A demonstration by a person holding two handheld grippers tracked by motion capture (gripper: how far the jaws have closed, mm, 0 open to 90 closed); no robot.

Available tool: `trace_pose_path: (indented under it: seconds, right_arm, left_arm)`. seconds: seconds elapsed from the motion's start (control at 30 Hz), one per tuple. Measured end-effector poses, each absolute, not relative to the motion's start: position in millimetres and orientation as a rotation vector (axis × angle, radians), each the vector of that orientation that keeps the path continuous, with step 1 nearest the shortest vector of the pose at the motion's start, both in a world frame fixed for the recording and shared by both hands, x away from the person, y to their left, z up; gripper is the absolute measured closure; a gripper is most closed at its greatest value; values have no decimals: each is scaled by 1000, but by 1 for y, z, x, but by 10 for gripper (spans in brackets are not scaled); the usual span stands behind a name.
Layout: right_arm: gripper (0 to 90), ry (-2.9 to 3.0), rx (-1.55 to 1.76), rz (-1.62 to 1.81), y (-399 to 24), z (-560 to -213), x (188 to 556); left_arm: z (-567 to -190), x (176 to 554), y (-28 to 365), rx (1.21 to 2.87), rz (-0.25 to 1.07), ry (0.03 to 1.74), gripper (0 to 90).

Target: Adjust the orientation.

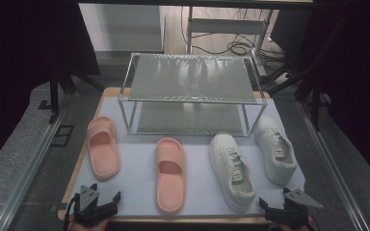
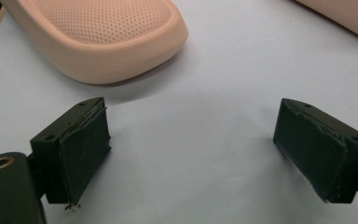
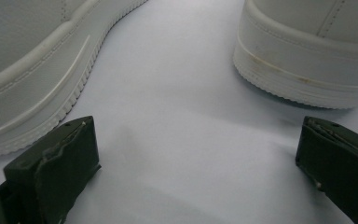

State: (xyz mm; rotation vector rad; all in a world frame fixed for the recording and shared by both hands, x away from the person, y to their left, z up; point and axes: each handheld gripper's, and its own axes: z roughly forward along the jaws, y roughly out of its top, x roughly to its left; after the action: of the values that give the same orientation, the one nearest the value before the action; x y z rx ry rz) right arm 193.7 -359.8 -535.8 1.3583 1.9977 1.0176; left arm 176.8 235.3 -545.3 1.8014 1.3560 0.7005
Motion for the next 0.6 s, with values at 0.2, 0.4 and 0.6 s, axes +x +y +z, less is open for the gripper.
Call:
trace_pose_path:
  seconds: [0.2, 0.4, 0.6]
  right_arm:
    - [0, 1998, 1358, 1017, -360, -536, 194]
    - [0, 1997, 1357, 1018, -360, -536, 194]
    - [0, 1997, 1356, 1019, -360, -536, 194]
  left_arm:
    - [-546, 177, 236, 1797, 700, 1355, 102]
    - [-545, 177, 236, 1799, 699, 1355, 103]
    - [-545, 177, 235, 1798, 700, 1360, 103]
